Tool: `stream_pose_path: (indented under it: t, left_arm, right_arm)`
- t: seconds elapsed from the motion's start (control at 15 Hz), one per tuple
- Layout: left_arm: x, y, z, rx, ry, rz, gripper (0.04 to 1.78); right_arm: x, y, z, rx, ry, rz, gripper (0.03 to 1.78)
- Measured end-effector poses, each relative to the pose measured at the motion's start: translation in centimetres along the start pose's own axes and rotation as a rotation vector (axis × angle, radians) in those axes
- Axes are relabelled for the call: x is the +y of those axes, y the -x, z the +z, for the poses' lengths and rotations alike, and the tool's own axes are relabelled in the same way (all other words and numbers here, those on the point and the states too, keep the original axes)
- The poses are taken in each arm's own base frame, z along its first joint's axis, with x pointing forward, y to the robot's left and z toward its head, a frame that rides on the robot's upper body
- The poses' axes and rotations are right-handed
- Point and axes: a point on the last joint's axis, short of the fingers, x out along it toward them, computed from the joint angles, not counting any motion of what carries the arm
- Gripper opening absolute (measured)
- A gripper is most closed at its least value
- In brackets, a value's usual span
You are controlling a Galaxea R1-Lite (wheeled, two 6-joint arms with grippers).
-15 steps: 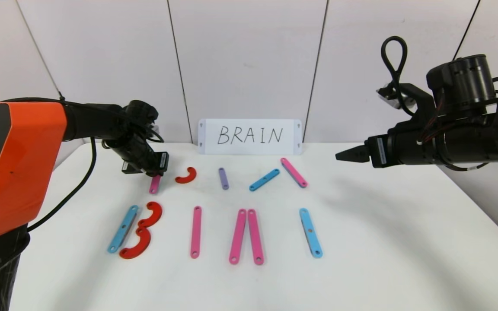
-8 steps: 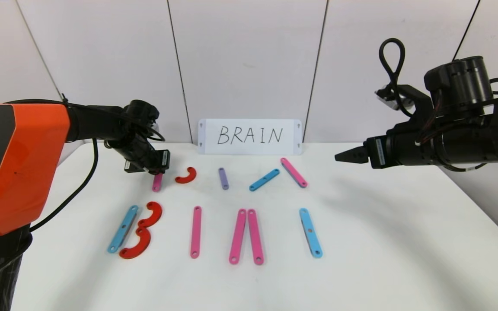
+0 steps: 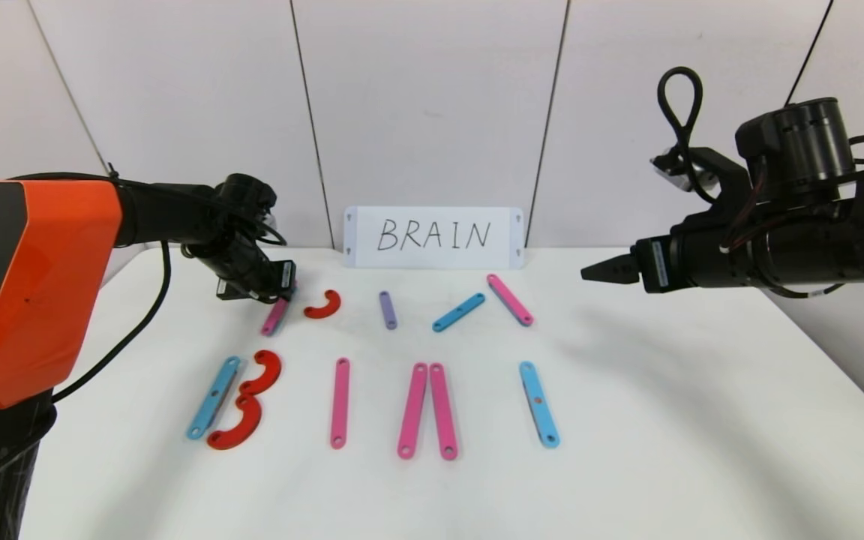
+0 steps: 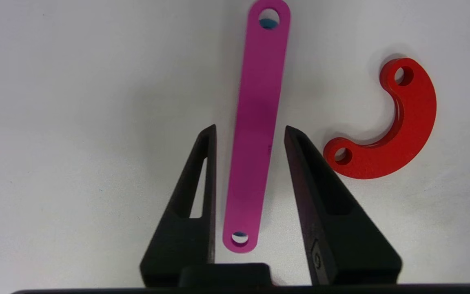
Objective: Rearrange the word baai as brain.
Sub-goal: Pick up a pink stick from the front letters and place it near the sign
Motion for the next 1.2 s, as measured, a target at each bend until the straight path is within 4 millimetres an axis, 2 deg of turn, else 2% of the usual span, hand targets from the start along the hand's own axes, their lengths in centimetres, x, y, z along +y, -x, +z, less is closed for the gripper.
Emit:
stream_pose_path:
  t: [0.33, 0.53, 0.8, 1.2]
  left_arm:
    - [0.0, 0.2, 0.1, -0.006, -0.004, -0.001, 1.45]
    - [-0.1, 1.2, 0.1, -0.002, -0.014, -0.003, 1.7]
    - [-1.9, 4.0, -1.6, 0.104, -0.055, -0.007, 1.74]
    - [-5.4, 7.9, -6.2, 0.193, -0.148, -0.048, 1.74]
  right_arm:
    - [0.0, -0.1, -0.1, 0.004, -0.001, -0.001, 1.74]
    - [0.0, -0.1, -0.1, 0.003, 0.0, 0.0, 1.74]
    - [0.0, 0.0, -0.1, 0.003, -0.001, 0.0, 1.74]
    - [-1.1, 0.1, 0.2, -0.014, -0.022, -0.025, 1.74]
